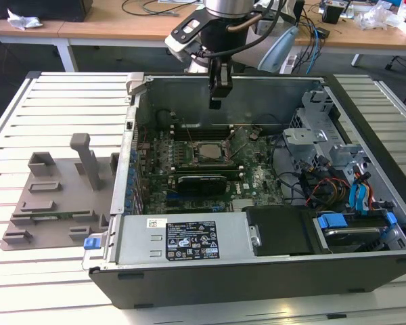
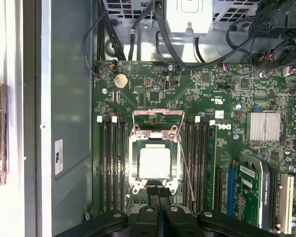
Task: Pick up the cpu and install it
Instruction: 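Place the cpu into insertion slot, then close the cpu cover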
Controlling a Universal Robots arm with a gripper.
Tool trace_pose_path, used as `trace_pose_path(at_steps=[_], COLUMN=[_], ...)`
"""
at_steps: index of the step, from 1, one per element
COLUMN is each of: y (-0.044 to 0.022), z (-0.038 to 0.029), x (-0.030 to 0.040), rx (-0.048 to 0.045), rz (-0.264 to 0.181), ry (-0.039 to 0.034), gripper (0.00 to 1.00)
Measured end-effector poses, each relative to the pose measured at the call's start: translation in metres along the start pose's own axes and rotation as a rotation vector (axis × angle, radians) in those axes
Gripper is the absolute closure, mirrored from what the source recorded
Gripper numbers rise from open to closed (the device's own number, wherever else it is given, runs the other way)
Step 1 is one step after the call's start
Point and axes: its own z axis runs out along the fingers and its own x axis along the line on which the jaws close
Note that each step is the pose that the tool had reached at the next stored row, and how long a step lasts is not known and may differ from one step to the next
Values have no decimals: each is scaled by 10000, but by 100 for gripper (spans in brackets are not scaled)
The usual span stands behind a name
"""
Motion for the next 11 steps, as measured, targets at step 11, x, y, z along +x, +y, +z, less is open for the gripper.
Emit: trace_pose_path(at_steps=[11], y=[162], z=[-6], x=[-11], rx=[10], rz=[-1], ry=[0], gripper=[89])
